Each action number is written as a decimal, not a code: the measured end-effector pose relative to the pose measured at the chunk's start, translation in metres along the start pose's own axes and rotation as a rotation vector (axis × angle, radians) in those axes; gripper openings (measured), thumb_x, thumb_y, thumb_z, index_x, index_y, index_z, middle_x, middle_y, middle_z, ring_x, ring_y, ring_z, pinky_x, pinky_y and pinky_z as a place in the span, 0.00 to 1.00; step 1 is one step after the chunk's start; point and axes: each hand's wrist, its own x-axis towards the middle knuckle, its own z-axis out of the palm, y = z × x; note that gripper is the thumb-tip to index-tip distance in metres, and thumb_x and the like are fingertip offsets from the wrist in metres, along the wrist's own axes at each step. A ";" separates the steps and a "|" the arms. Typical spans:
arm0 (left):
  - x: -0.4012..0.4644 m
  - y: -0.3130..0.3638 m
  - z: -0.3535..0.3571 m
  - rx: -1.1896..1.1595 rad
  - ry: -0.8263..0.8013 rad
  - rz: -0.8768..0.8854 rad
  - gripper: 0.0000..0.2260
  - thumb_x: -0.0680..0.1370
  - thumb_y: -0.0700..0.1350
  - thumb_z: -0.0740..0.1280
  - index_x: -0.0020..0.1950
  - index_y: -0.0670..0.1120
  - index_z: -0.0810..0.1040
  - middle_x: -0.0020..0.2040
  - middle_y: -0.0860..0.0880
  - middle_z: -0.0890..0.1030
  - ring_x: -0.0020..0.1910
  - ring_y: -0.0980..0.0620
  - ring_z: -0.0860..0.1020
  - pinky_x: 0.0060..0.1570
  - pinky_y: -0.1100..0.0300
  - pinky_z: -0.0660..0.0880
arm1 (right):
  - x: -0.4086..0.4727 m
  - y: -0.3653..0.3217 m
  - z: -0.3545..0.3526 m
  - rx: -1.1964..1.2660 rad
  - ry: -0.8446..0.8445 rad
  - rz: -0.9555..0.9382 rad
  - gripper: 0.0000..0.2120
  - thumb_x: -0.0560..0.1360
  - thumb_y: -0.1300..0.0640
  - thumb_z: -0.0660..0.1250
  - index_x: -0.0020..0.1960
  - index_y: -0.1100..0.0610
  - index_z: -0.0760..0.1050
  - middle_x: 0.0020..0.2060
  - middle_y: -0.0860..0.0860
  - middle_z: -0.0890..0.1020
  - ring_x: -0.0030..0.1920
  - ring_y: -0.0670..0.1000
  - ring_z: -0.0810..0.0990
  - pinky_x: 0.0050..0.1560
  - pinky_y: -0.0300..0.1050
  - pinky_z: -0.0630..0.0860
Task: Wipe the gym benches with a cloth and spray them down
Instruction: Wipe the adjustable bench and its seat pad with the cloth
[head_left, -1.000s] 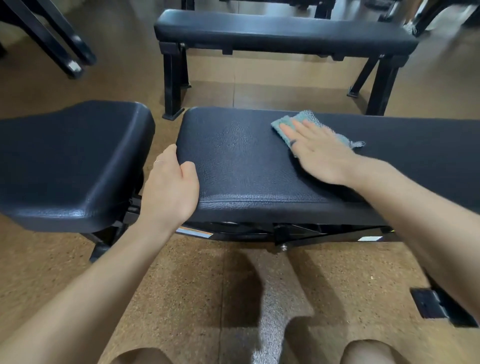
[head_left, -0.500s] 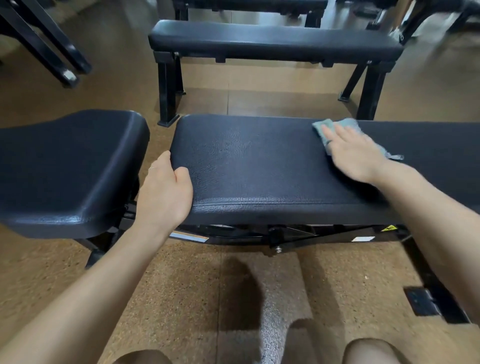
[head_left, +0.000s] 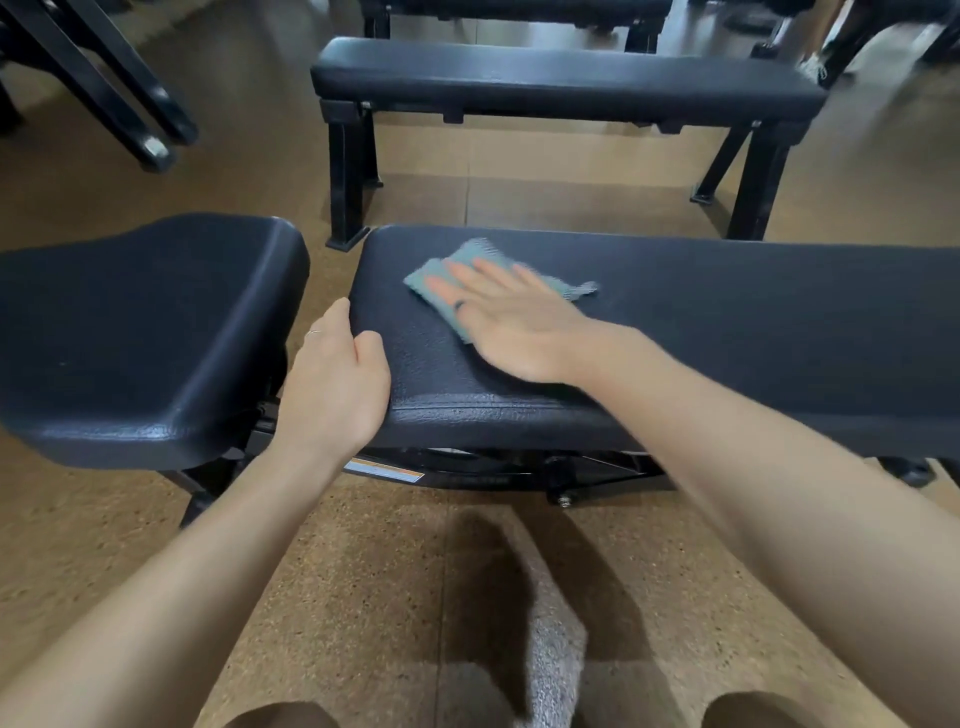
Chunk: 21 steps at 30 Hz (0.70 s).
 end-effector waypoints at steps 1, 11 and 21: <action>0.000 0.000 0.000 0.005 -0.003 -0.007 0.19 0.84 0.45 0.52 0.74 0.47 0.69 0.72 0.44 0.73 0.69 0.42 0.70 0.63 0.49 0.65 | -0.007 0.022 -0.004 -0.041 0.034 0.054 0.25 0.85 0.53 0.40 0.82 0.44 0.47 0.82 0.46 0.51 0.81 0.49 0.47 0.80 0.54 0.45; 0.002 0.004 0.003 0.056 0.019 -0.042 0.21 0.84 0.45 0.53 0.78 0.46 0.65 0.76 0.44 0.70 0.72 0.42 0.69 0.67 0.49 0.65 | 0.030 0.030 -0.003 -0.041 0.016 0.198 0.26 0.85 0.50 0.41 0.83 0.43 0.44 0.82 0.47 0.45 0.82 0.52 0.43 0.79 0.56 0.38; 0.001 0.004 -0.001 0.000 0.022 -0.015 0.17 0.84 0.43 0.53 0.71 0.46 0.71 0.70 0.44 0.75 0.65 0.46 0.70 0.54 0.58 0.61 | 0.092 0.014 -0.009 -0.091 0.063 0.048 0.27 0.82 0.49 0.39 0.80 0.40 0.52 0.80 0.51 0.60 0.79 0.57 0.59 0.77 0.58 0.54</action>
